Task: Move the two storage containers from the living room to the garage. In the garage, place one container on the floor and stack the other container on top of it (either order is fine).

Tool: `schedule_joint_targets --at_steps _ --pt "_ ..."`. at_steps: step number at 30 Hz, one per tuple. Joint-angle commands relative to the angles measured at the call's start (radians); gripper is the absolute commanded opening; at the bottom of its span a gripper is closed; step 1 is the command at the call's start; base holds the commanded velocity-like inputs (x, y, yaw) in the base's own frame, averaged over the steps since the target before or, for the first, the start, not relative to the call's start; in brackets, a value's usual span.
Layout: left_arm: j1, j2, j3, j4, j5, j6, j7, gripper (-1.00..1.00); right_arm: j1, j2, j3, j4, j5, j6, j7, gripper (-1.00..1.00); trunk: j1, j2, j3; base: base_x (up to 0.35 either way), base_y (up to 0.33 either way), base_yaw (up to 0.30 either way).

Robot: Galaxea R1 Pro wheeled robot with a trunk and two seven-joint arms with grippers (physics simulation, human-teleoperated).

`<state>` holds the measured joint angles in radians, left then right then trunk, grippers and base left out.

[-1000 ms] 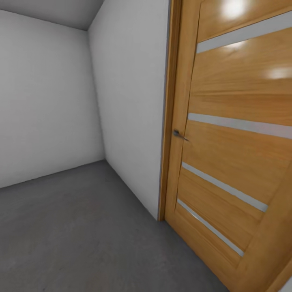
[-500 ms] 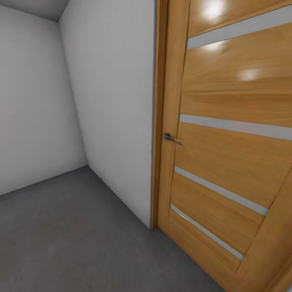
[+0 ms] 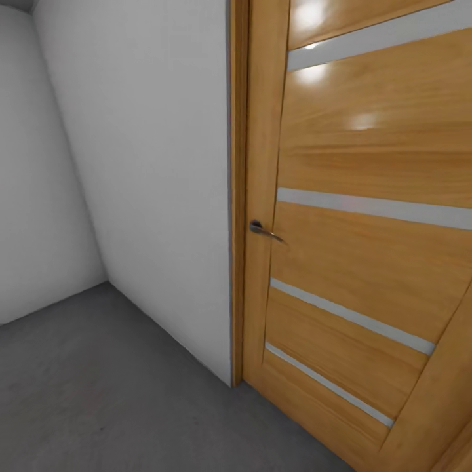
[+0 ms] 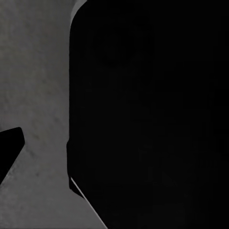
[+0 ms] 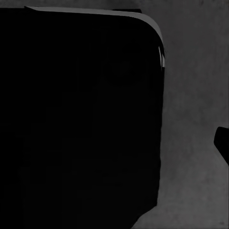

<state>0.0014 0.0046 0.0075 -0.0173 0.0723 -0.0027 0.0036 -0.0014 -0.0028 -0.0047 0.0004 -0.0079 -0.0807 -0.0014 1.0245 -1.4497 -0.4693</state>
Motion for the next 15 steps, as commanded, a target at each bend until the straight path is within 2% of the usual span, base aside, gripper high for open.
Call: schedule_joint_targets --at_steps 1,15 --pt "0.000 0.000 -0.001 0.000 0.012 0.001 0.000 1.00 0.000 0.000 0.000 0.000 -0.001 -0.003 0.000 1.00 0.001 0.000 -0.001 0.296 0.222 -0.291" --pt "0.000 0.000 -0.001 0.000 0.018 0.000 -0.004 1.00 0.000 0.001 0.001 0.000 -0.001 -0.005 0.000 1.00 0.001 0.000 -0.001 0.296 0.222 -0.291"
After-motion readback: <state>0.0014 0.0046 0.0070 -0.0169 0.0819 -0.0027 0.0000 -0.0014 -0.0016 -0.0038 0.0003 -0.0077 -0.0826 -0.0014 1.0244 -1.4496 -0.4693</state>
